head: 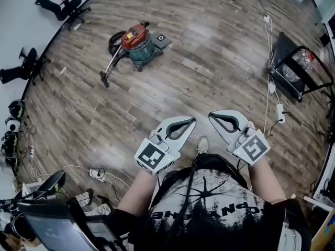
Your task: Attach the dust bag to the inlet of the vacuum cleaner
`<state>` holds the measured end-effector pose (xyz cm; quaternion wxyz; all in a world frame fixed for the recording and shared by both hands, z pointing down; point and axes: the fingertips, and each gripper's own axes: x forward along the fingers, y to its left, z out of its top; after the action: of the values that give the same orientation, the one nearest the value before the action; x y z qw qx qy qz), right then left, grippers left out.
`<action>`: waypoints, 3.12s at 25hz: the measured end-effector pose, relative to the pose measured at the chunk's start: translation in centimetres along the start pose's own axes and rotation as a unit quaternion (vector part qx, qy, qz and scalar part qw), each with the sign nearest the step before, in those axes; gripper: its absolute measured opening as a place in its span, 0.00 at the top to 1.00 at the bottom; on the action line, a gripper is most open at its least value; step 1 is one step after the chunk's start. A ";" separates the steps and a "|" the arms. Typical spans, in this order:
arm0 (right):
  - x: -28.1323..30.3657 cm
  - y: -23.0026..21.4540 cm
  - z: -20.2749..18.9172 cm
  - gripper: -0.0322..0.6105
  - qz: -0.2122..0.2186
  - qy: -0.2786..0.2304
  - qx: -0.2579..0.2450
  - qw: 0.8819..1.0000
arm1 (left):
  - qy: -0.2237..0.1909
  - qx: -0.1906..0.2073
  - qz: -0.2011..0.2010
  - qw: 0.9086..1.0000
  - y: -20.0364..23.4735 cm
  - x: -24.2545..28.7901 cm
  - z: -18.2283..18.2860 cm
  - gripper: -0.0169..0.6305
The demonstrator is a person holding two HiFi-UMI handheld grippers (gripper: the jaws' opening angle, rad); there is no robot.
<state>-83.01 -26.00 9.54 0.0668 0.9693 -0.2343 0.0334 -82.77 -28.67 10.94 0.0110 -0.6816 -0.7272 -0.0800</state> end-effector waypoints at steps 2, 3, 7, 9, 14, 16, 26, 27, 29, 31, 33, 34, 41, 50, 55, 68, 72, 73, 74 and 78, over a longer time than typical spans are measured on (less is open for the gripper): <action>-0.7 -2.5 -0.3 0.94 -0.001 -0.003 0.000 1.000 | 0.003 0.001 0.003 1.000 0.9 2.4 0.5 0.98; -1.1 -3.7 -0.5 0.94 -0.003 -0.004 0.001 1.000 | 0.007 0.002 0.003 1.000 1.2 3.6 0.6 0.98; -2.6 -8.0 -1.4 0.94 -0.010 -0.009 0.007 1.000 | 0.009 0.015 -0.002 1.000 2.4 8.2 1.7 0.98; -3.2 -9.7 -1.9 0.94 -0.014 -0.012 0.012 1.000 | 0.004 0.025 -0.003 1.000 2.9 10.0 2.2 0.98; -3.9 -13.0 -2.4 0.94 -0.024 -0.018 0.022 0.999 | 0.026 0.021 0.004 0.999 4.2 12.6 2.2 0.98; -3.8 -14.3 -2.6 0.94 -0.027 -0.020 0.028 0.999 | 0.029 0.019 0.004 0.999 5.0 13.5 2.2 0.98; 3.4 -20.8 -4.2 0.94 -0.031 -0.015 0.033 0.999 | 0.033 0.015 0.000 0.999 14.0 15.3 1.5 0.98; 4.6 -21.7 -4.1 0.94 -0.033 -0.015 0.034 0.999 | 0.035 0.015 -0.002 0.999 15.4 15.4 1.7 0.98; 7.3 -23.5 -3.6 0.94 -0.035 -0.016 0.039 0.999 | 0.037 0.014 -0.004 0.999 18.6 15.5 2.5 0.97; 10.4 -25.4 -2.9 0.94 -0.033 -0.016 0.032 0.999 | 0.030 0.019 -0.003 0.999 22.1 15.5 3.9 0.98; 13.5 -27.0 -1.8 0.94 -0.031 -0.021 0.019 0.999 | 0.021 0.031 -0.003 0.999 25.5 15.3 5.0 0.98; 15.0 -27.6 -1.3 0.94 -0.030 -0.026 0.015 0.999 | 0.020 0.034 -0.004 0.999 27.0 15.1 5.3 0.98; 22.9 -31.0 -0.7 0.94 -0.031 -0.028 0.009 0.999 | 0.014 0.038 -0.009 0.999 35.8 14.3 5.7 0.97; 25.9 -34.8 -1.3 0.94 -0.038 -0.003 0.001 0.999 | 0.007 0.019 -0.028 0.999 40.2 16.1 5.1 0.98; 26.4 -39.0 -2.2 0.94 -0.031 0.004 0.010 0.999 | 0.011 0.012 -0.021 1.000 42.7 19.2 5.5 0.97; 31.4 -54.9 -2.5 0.94 0.098 -0.023 -0.009 0.995 | 0.011 -0.002 0.097 0.995 53.9 31.3 9.6 0.98; 30.4 -60.5 -3.4 0.94 0.107 -0.022 0.000 0.994 | 0.004 -0.005 0.119 0.993 56.5 36.0 10.5 0.97; 30.1 -61.9 -3.9 0.94 0.106 -0.020 0.003 0.994 | 0.005 -0.002 0.122 0.993 57.1 37.1 10.6 0.98; 29.7 -63.2 -4.4 0.94 0.104 -0.020 0.006 0.994 | 0.006 0.001 0.125 0.992 57.5 38.2 10.6 0.98; 28.0 -67.3 -6.1 0.94 0.097 -0.011 0.018 0.995 | 0.014 -0.001 0.129 0.992 58.6 42.0 10.6 0.98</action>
<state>-27.43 21.60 10.61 0.0434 0.9434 -0.3271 0.0336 -26.54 17.71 11.63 0.0309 -0.7685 -0.6329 -0.0886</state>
